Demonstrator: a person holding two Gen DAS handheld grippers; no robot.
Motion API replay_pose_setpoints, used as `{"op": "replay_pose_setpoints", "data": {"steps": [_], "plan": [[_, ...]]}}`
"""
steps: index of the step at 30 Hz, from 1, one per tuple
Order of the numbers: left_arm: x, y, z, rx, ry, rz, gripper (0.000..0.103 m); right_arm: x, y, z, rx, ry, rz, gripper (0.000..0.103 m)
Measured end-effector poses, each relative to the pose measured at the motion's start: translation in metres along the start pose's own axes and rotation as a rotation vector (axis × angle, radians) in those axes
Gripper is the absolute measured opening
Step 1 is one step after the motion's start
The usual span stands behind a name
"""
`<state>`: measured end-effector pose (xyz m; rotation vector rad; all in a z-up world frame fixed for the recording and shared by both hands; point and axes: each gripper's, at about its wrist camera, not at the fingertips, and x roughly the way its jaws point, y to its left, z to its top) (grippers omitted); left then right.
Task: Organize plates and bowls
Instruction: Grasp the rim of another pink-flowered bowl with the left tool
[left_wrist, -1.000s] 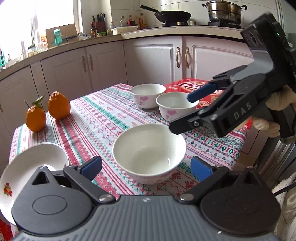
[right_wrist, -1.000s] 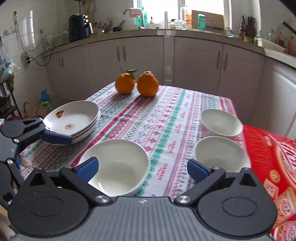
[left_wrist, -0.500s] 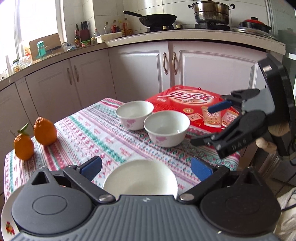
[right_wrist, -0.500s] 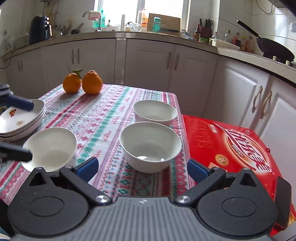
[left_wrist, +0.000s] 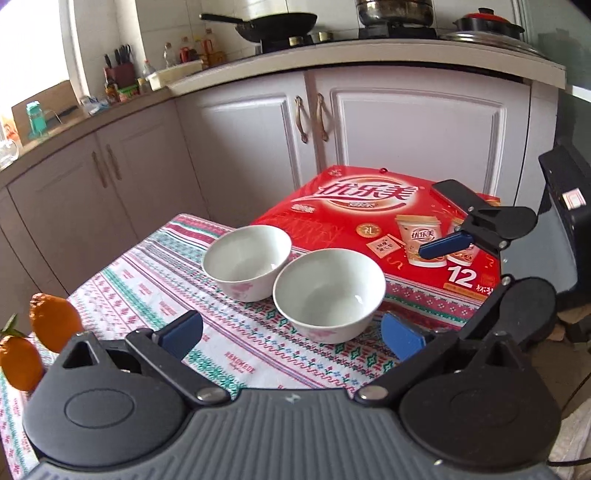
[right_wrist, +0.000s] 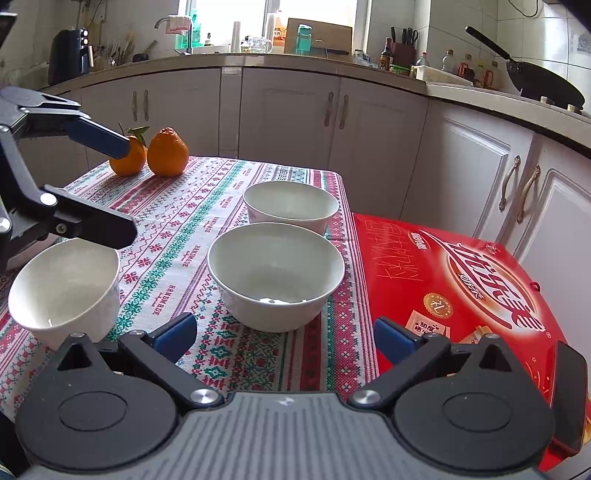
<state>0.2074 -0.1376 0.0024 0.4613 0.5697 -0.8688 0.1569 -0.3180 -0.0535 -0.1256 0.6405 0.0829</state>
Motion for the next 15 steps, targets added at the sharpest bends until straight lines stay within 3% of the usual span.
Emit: {"op": "replay_pose_setpoints", "data": {"steps": [5,10,15], "plan": [[0.029,0.006,0.009,-0.038,0.047,-0.057,0.102,0.01,0.0,0.001,-0.03,0.01,0.005,0.103],[0.054,0.003,0.013,0.004,0.085,-0.049,0.102,0.019,-0.001,0.001,-0.049,0.009,0.007,0.103],[0.079,0.013,0.018,-0.06,0.128,-0.121,0.102,0.027,-0.004,0.002,-0.063,0.003,0.041,0.103]]}}
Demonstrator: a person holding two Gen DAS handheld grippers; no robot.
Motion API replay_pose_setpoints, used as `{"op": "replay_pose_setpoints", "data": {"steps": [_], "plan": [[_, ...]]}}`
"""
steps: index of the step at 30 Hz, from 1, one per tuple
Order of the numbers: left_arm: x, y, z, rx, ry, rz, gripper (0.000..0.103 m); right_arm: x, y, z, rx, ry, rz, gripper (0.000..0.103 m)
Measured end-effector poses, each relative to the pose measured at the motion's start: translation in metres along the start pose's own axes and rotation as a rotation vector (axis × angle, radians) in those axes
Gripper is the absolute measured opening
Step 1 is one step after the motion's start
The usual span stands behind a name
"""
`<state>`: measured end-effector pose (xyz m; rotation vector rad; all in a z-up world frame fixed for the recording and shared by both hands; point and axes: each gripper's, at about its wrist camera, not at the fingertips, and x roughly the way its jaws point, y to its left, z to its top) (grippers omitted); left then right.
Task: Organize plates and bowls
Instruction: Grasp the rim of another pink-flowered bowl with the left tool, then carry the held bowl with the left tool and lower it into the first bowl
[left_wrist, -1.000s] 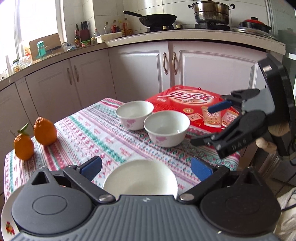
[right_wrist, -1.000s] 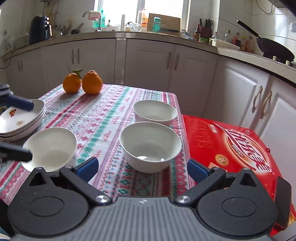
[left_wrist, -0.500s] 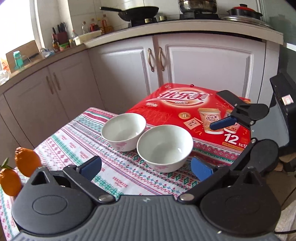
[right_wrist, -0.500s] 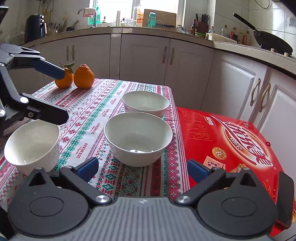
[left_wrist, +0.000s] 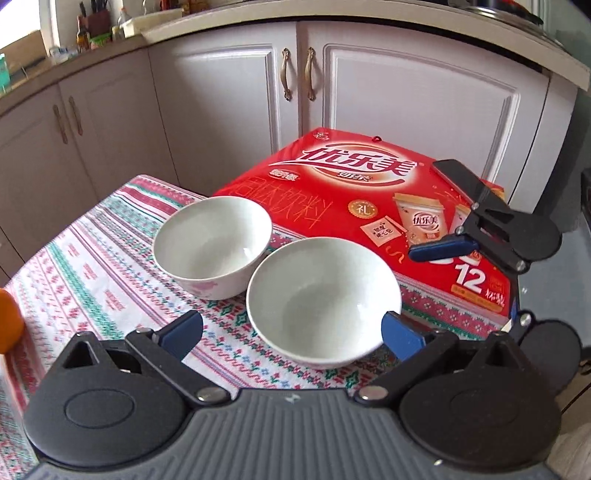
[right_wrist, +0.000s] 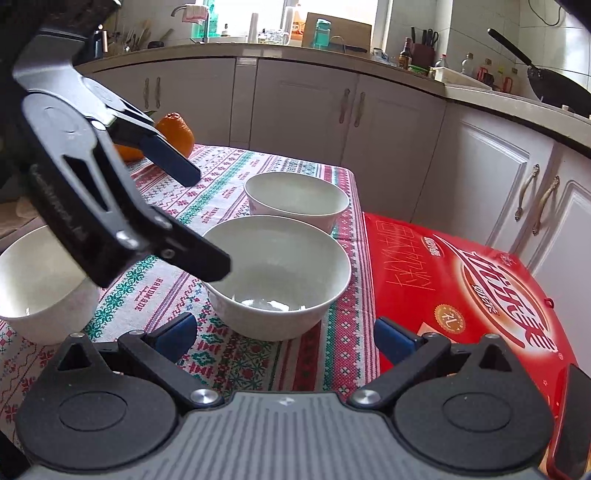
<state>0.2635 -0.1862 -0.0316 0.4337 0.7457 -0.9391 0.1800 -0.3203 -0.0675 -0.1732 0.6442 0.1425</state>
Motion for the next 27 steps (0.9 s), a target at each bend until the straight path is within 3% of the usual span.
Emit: {"op": "replay_pose_setpoints", "data": {"steps": [6,11,19,27], "plan": [[0.016,0.008,0.008,-0.03,0.022,-0.043,0.098,0.009,-0.003,0.002,-0.017,0.002,0.035,0.102],[0.029,0.014,0.011,-0.074,0.051,-0.072,0.081,0.011,-0.004,0.004,-0.031,-0.003,0.049,0.1],[0.039,0.02,0.015,-0.093,0.071,-0.101,0.069,0.014,-0.008,0.008,-0.045,0.001,0.083,0.087],[0.045,0.023,0.015,-0.1,0.088,-0.121,0.06,0.014,-0.01,0.008,-0.032,0.001,0.099,0.085]]}}
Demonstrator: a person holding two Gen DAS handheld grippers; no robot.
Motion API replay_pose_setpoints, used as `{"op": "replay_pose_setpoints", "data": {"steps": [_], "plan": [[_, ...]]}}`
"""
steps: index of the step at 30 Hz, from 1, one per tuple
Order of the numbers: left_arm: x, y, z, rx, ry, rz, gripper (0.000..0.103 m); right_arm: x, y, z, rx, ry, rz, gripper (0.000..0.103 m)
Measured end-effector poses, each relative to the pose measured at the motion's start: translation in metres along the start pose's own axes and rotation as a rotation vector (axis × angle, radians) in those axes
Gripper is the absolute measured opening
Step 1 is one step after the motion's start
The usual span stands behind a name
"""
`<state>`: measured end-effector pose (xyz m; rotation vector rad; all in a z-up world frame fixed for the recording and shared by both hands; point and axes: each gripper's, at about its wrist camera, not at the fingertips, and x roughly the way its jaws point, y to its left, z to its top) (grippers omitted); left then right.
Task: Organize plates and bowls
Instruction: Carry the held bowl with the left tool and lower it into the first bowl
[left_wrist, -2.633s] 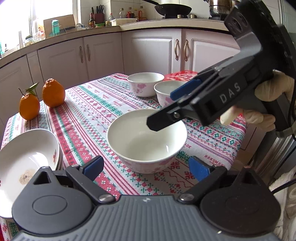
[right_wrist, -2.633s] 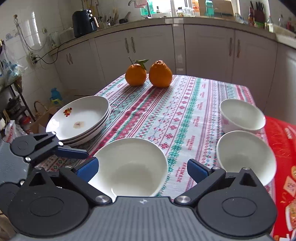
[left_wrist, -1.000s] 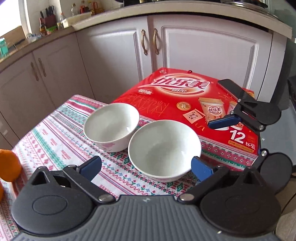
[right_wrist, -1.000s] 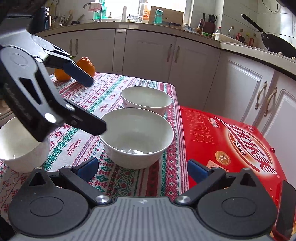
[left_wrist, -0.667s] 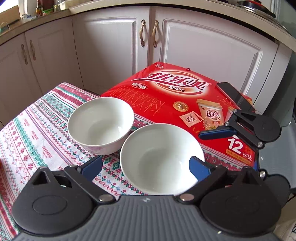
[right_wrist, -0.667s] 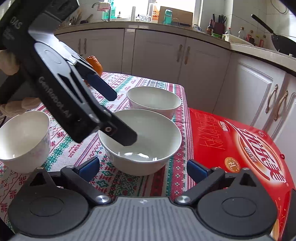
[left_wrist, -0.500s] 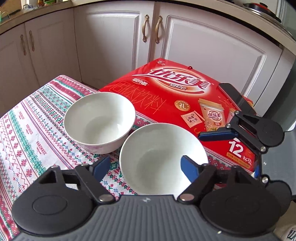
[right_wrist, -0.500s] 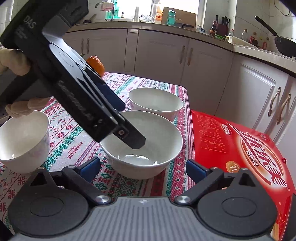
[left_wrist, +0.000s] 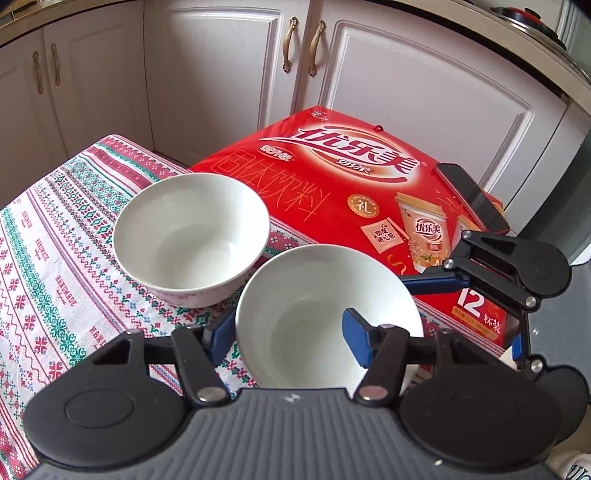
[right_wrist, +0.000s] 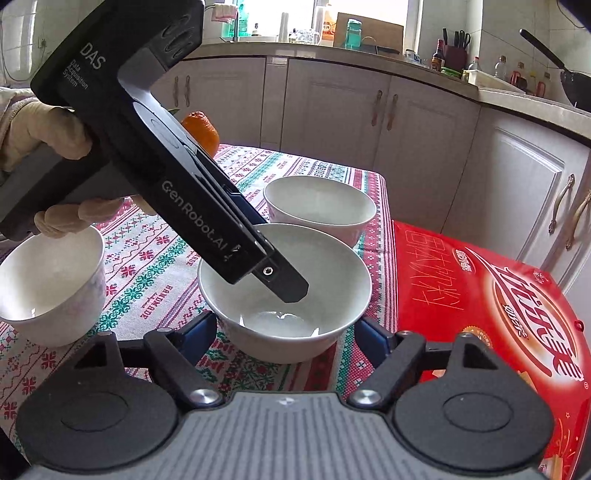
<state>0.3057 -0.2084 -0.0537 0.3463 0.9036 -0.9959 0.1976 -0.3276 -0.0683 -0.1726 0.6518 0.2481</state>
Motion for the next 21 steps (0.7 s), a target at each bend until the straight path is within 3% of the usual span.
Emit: {"op": "replay_pose_setpoints", "data": {"steps": [21], "plan": [[-0.02,-0.013,-0.009,0.002,-0.022,0.021,0.06,-0.019,0.01,0.011,0.012,0.003,0.02,0.085]]}}
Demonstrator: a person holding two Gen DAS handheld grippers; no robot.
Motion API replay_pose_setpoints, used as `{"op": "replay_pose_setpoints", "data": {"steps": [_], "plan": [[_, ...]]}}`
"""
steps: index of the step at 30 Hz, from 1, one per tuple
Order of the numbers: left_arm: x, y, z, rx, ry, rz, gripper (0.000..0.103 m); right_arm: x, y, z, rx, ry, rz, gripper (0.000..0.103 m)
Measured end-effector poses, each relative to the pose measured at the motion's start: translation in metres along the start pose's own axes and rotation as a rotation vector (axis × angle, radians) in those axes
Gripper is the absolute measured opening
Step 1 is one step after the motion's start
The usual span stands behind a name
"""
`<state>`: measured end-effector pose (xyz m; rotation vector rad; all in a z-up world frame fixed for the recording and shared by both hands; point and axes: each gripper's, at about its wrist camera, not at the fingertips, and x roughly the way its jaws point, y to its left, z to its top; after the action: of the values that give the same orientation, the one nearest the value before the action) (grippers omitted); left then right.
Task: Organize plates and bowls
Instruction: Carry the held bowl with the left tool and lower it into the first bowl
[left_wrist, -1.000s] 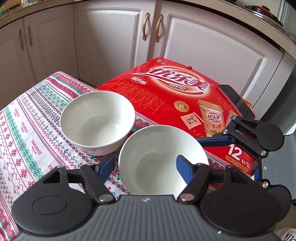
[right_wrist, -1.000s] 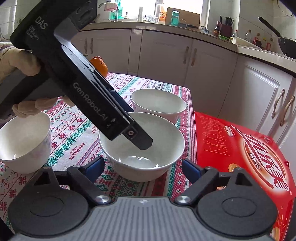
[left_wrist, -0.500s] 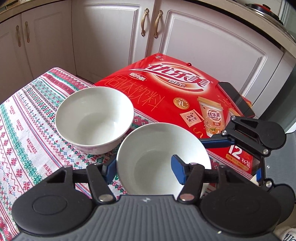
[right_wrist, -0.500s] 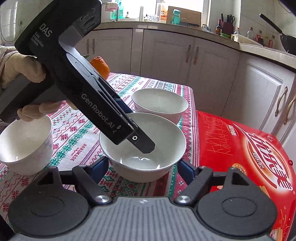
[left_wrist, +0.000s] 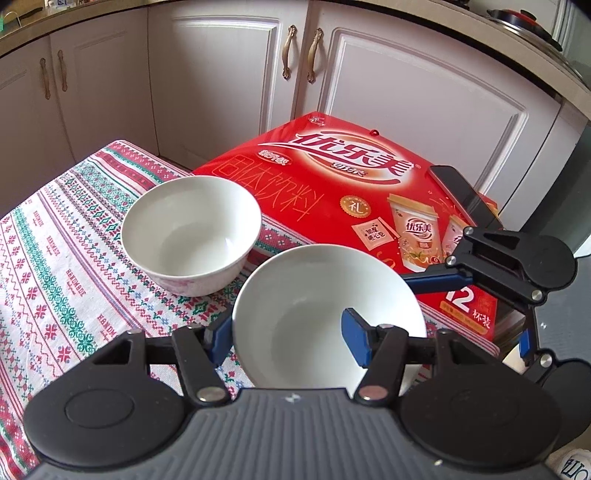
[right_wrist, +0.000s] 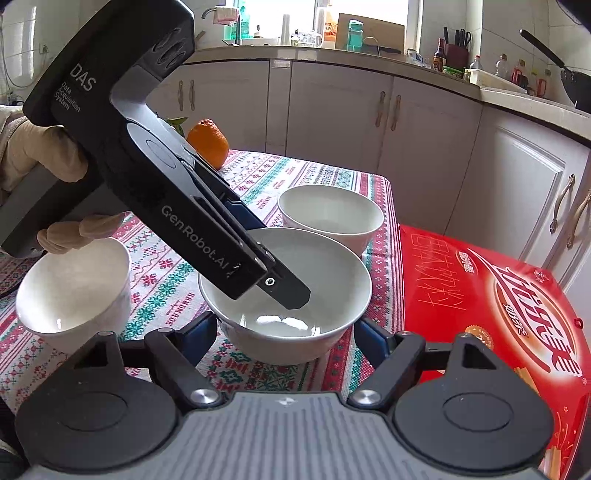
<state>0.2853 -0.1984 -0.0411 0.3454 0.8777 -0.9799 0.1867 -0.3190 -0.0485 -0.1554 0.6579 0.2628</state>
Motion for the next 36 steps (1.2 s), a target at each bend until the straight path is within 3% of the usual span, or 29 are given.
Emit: {"op": "replay_pose_setpoints", "data": {"steps": [23,36], "plan": [[-0.091,-0.026,-0.042,-0.049,-0.104,0.092,0.06,-0.054,0.056,0.012,-0.067,-0.041,0.089,0.085],[-0.131,-0.014,-0.082,-0.115,-0.138,0.184,0.06,-0.054,0.101,0.024,-0.13,-0.054,0.189,0.085]]}}
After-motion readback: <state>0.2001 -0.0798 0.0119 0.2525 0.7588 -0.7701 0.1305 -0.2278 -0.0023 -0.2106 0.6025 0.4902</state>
